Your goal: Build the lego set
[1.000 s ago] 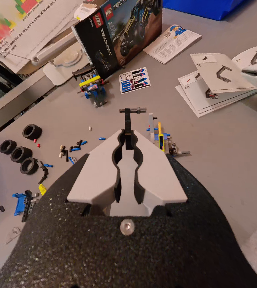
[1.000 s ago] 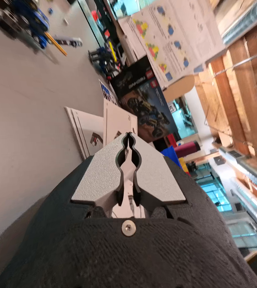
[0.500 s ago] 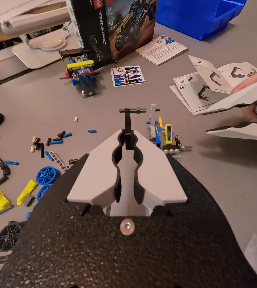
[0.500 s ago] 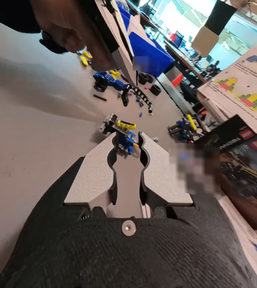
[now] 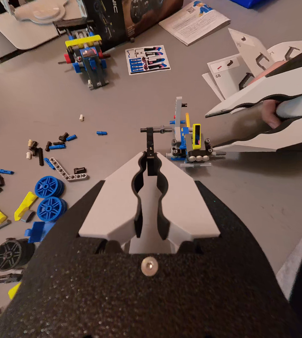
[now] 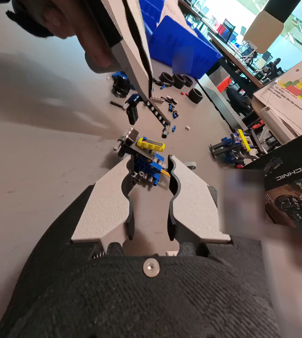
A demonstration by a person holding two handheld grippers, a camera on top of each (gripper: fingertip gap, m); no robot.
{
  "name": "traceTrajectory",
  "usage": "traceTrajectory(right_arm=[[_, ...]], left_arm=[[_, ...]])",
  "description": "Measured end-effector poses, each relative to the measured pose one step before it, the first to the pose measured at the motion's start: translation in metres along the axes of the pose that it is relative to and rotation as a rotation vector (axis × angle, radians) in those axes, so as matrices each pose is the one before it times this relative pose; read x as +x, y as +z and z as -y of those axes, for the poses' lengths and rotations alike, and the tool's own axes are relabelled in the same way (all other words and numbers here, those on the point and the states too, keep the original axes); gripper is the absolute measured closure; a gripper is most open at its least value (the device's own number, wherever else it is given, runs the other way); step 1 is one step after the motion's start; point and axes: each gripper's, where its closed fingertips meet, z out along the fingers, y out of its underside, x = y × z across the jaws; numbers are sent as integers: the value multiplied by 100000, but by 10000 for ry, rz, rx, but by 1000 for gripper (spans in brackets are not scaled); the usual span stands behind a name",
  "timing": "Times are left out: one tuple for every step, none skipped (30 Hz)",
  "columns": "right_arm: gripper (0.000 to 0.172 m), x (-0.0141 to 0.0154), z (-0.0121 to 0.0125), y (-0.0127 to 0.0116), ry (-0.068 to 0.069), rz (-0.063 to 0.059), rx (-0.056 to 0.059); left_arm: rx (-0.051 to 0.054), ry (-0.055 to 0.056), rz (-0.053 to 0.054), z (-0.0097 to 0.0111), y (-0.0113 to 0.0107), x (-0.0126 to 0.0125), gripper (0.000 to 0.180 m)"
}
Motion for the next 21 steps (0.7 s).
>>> traceTrajectory(right_arm=[[137,-132,-138,175,-144,46,-104],[138,-162,-107,189,-143,67,-85],[139,-133,-114,162,-104,58,-95],[140,-125,-80,120,-81,60,-67],[141,-216,-29,66,-71,120,-33],[143,-105,-28,30,-46,42,-27],[144,7,-10,5,-35,-39,-8],[145,-1,-4,9,-61,-46,-2],[147,29,-7,1,-83,-82,-1],[147,18,5,4,-91,-93,-1],[148,-23,-1,-12,-109,-64,2],[149,12,-66,9,-122,-70,-23],[150,35,-169,22,-129,-60,-68],[152,90,-137,9,-60,-65,-51],[152,35,-16,-35,2,-20,9],[152,58,24,-30,11,-32,27],[152,15,20,-22,2,-13,16],[152,-19,-10,9,-4,12,-6],[153,7,-15,23,4,4,-14],[153,17,-27,11,-5,-3,-10],[153,-11,-45,21,-11,22,-18]], left_arm=[[-98,-31,-57,-187,227,123,176],[-84,10,-21,-156,200,62,176],[-79,14,7,-149,169,-21,176],[-92,-21,-42,-178,144,26,176],[-76,-64,-127,-176,125,114,176],[-8,-133,-167,-110,129,97,176],[61,-205,-161,-46,135,16,176],[79,-231,-163,-47,122,-51,176],[74,-221,-173,-59,75,-53,176],[120,-175,-163,11,29,-29,176],[193,-111,-146,114,-51,34,176],[216,-66,-128,133,-66,104,176],[198,-12,-82,96,-65,133,176],[183,74,-33,42,-29,155,176],[185,155,-19,20,11,232,176],[200,168,19,16,15,269,176],[167,105,87,-7,30,219,176],[101,62,127,-58,8,152,176],[89,80,147,-37,-12,98,176],[91,84,130,1,-33,78,176],[84,69,68,19,-29,110,176]])
